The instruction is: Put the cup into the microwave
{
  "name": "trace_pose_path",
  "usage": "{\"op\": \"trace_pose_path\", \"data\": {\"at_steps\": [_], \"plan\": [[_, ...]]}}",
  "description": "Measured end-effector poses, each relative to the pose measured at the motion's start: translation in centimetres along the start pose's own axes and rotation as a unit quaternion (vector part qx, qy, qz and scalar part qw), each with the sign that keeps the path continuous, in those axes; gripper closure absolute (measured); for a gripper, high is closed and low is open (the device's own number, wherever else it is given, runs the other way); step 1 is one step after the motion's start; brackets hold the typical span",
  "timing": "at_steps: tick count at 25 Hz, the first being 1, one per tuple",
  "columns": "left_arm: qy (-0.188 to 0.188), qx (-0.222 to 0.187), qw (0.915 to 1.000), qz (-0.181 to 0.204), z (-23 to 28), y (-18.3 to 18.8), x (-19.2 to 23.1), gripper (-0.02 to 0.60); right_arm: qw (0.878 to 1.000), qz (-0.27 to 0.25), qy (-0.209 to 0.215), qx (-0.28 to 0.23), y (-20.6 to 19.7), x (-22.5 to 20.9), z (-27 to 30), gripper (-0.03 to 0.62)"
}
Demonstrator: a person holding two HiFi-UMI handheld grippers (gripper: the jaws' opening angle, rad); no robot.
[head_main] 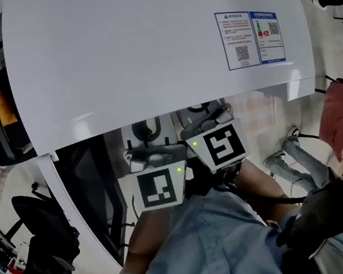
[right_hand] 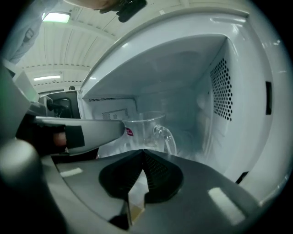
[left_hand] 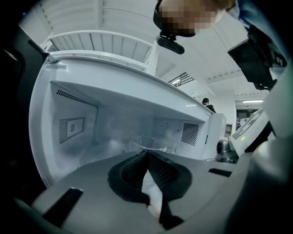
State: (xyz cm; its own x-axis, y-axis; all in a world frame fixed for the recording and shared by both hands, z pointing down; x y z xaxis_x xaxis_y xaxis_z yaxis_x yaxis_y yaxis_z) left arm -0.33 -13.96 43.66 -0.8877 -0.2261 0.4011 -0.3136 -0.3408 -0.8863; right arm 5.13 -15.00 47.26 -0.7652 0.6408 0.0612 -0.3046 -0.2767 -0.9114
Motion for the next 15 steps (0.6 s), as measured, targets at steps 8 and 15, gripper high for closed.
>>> {"op": "trace_pose_path", "data": {"at_steps": [8, 15], "plan": [[-0.008, -0.003, 1.0000, -0.004, 1.2, 0.8, 0.6, 0.575, 1.000, 0.004, -0.004, 0.002, 0.5, -0.6, 1.2, 0.592], [-0.013, -0.002, 0.9999, 0.007, -0.3, 0.8, 0.1, 0.575, 1.000, 0.004, -0.004, 0.007, 0.7, 0.3, 0.0, 0.591]]}}
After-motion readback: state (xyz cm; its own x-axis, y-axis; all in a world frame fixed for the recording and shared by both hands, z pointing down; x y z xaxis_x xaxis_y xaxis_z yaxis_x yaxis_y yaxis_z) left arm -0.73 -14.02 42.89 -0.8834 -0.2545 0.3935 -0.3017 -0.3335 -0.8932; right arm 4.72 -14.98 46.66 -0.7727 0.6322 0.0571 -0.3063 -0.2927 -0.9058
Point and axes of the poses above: the fingertips, and each gripper's own axes: z forward along the fingers, x to its left, y out of its top, the point moved 3 cm from there along -z, backward along the fingers, and after that the axes turned 12 degrees about -z, right-handed, at the moved point
